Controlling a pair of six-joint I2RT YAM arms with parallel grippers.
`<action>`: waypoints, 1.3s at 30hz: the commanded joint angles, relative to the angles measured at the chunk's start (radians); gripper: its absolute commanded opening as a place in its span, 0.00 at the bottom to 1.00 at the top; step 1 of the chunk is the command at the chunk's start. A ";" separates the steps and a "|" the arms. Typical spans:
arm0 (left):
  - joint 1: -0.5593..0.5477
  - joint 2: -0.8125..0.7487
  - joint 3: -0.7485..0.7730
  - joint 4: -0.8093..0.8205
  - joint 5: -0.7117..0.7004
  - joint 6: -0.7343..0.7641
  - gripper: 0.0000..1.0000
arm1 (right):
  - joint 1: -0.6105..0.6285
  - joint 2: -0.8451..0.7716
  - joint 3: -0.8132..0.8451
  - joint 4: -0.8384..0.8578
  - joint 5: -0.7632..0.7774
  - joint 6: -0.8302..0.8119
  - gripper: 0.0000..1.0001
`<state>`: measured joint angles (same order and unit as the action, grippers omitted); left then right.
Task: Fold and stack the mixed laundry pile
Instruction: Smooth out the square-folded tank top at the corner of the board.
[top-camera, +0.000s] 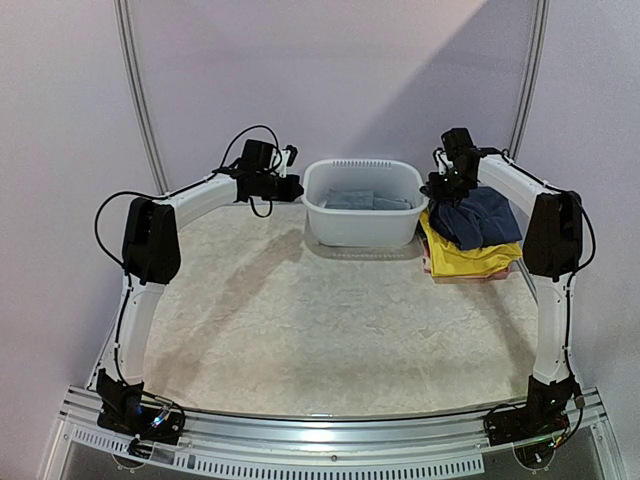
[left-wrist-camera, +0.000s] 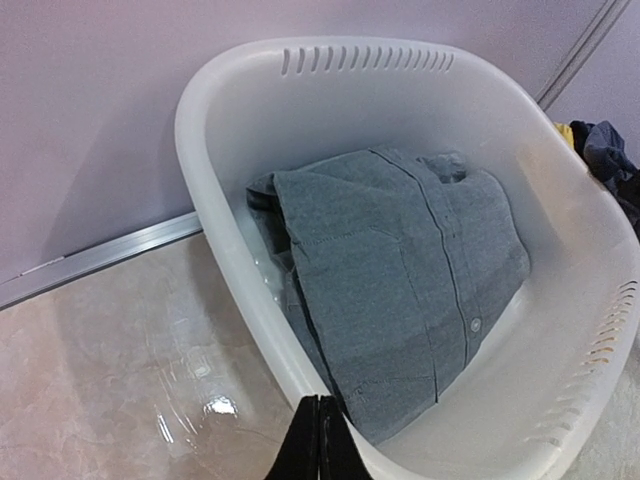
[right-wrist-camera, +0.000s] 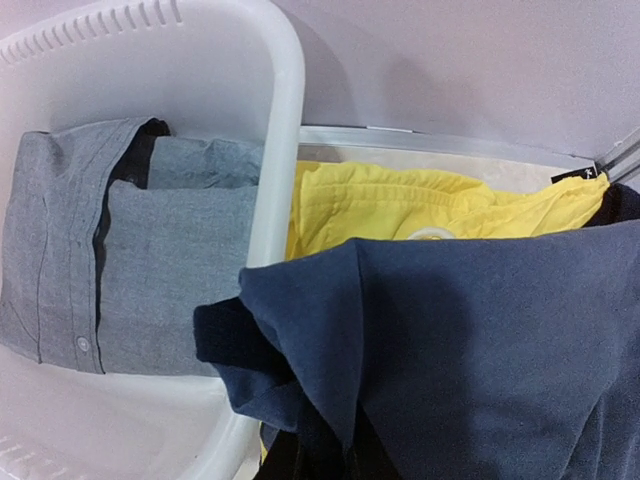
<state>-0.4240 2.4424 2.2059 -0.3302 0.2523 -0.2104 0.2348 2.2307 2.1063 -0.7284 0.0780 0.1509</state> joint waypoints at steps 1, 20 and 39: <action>-0.007 -0.025 -0.058 -0.024 -0.015 0.007 0.00 | -0.005 -0.014 0.019 0.011 0.049 -0.001 0.10; 0.014 -0.227 -0.330 0.066 -0.166 0.010 0.00 | -0.011 0.133 0.100 0.103 0.133 0.105 0.00; 0.009 -0.297 -0.408 0.094 -0.111 0.000 0.08 | -0.010 0.190 0.151 0.131 -0.099 0.154 0.50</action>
<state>-0.4187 2.2028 1.8236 -0.2466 0.1204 -0.2111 0.2214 2.4222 2.2528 -0.6136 0.1379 0.3176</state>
